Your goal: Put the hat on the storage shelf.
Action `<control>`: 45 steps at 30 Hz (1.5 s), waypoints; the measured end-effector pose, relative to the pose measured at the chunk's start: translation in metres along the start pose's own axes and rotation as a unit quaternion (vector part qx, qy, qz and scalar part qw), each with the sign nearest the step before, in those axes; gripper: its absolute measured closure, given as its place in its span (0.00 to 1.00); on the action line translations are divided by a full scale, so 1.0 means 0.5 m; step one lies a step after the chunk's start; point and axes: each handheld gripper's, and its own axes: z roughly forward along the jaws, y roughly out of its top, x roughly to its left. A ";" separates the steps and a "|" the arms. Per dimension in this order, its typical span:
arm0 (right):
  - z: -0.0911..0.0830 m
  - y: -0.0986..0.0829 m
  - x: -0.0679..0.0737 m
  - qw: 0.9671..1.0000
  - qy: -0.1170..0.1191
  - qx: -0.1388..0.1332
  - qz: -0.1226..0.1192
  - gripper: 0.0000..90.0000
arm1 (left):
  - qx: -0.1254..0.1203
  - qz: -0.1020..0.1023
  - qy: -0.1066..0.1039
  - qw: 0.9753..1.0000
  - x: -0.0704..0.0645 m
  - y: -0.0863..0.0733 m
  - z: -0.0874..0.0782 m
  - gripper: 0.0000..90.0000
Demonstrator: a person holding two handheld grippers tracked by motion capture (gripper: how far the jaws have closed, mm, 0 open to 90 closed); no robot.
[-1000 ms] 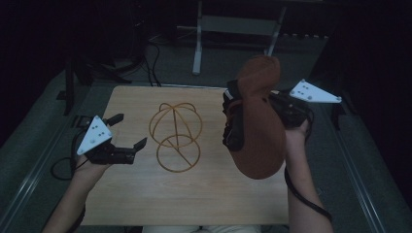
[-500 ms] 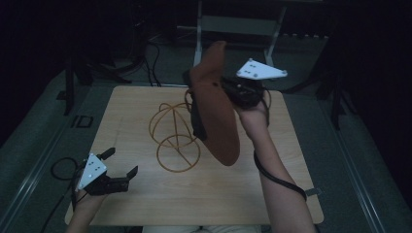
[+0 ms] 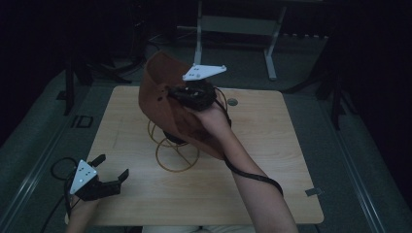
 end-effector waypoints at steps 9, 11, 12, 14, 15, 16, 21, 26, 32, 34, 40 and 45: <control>0.060 -0.016 0.013 0.998 0.025 0.051 0.000 0.95 | 0.002 -0.011 -0.006 1.000 0.006 -0.007 0.004 0.04; 0.064 -0.016 0.015 0.998 0.028 0.054 -0.003 0.94 | 0.005 -0.012 -0.008 1.000 0.005 -0.011 0.007 0.03; 0.068 -0.014 0.015 0.998 0.035 0.057 0.005 0.90 | 0.008 -0.010 -0.009 1.000 0.005 -0.012 0.008 0.04; 0.076 -0.014 0.015 0.997 0.047 0.063 0.013 0.86 | 0.008 -0.010 -0.010 1.000 0.005 -0.013 0.009 0.04; 0.079 -0.014 0.016 0.997 0.050 0.064 0.014 0.84 | 0.008 -0.011 -0.011 1.000 0.005 -0.014 0.009 0.04; 0.083 -0.013 0.018 0.996 0.051 0.069 0.015 0.82 | 0.005 -0.012 -0.011 1.000 0.005 -0.014 0.009 0.04; 0.095 -0.011 0.033 0.995 0.046 0.084 0.002 0.70 | 0.003 -0.015 -0.010 1.000 0.006 -0.018 0.006 0.03; 0.085 -0.004 0.032 0.996 0.047 0.081 0.006 0.64 | 0.006 -0.017 -0.012 1.000 0.006 -0.026 0.008 0.03; 0.087 0.006 0.031 0.992 0.080 0.096 0.029 0.46 | 0.013 -0.013 -0.018 1.000 0.000 -0.029 0.016 0.03; 0.087 0.009 0.036 0.992 0.072 0.099 0.021 0.44 | 0.012 -0.012 -0.018 1.000 -0.001 -0.030 0.017 0.03; 0.073 0.004 0.035 0.994 0.065 0.082 0.027 0.42 | 0.012 -0.017 -0.020 1.000 -0.001 -0.033 0.016 0.03; 0.049 -0.004 0.027 0.995 0.061 0.072 0.030 0.38 | 0.010 -0.019 -0.022 1.000 -0.001 -0.033 0.015 0.03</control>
